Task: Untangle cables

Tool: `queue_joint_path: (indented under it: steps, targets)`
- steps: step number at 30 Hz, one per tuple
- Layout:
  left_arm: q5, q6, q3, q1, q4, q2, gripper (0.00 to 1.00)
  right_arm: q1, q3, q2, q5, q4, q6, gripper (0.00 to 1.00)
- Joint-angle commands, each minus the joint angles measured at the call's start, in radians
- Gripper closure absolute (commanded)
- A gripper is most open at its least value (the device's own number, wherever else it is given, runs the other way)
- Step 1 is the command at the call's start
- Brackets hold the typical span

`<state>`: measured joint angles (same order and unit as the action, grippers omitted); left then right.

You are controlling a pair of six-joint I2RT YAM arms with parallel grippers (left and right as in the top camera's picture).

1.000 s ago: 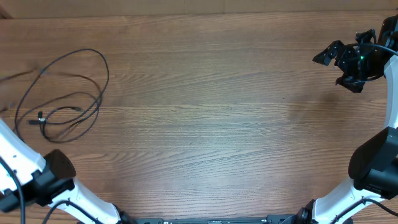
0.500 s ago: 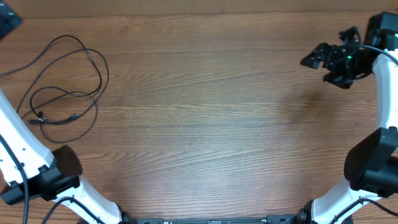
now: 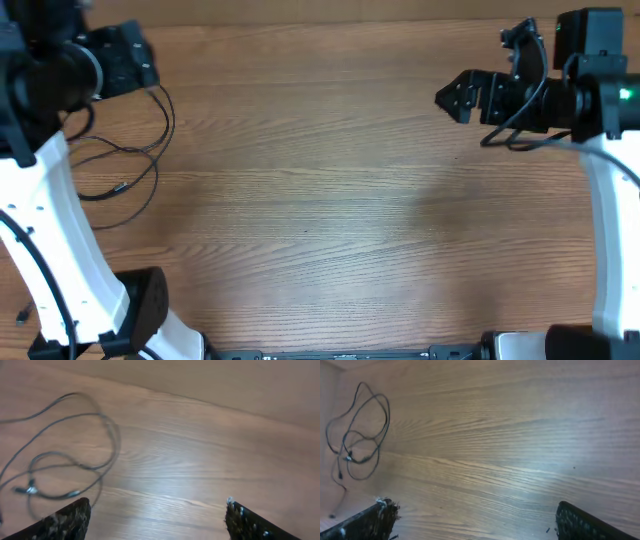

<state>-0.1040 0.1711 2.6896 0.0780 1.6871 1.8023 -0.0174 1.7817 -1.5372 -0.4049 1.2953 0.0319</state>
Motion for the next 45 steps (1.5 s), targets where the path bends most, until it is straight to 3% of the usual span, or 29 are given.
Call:
queue_joint_path:
  steps: [1,8,16,18,26,30,35,45]
  targets:
    - [0.016,-0.035,-0.011,-0.105,0.002,-0.068,0.01,-0.045,0.001,0.080,0.090,0.011,-0.006,0.00]
    - [0.129,-0.031,-0.175,-0.164,0.002,-0.188,0.00,-0.073,0.001,0.172,0.091,0.084,0.019,0.00]
    - [0.174,-0.010,-0.614,-0.164,-0.061,-0.464,0.01,-0.073,0.000,0.185,0.161,0.090,0.019,0.00]
    - [0.154,-0.010,-0.742,-0.164,-0.150,-0.559,0.00,-0.073,0.000,0.185,0.160,0.078,0.021,0.00]
    - [0.076,-0.010,-1.522,-0.164,-0.803,-1.074,0.01,-0.073,-0.002,0.185,0.181,0.030,0.027,0.00]
    - [0.075,0.016,-1.746,-0.164,-0.942,-1.164,0.01,-0.093,-0.020,0.208,0.322,-0.071,0.057,0.00]
    - [0.009,0.094,-1.840,-0.164,-0.952,-1.147,0.00,-0.161,-0.099,0.255,0.412,-0.203,0.100,0.00]
    - [0.002,0.098,-1.870,-0.164,-0.847,-1.026,0.00,-0.180,-0.159,0.256,0.412,-0.282,0.151,0.00]
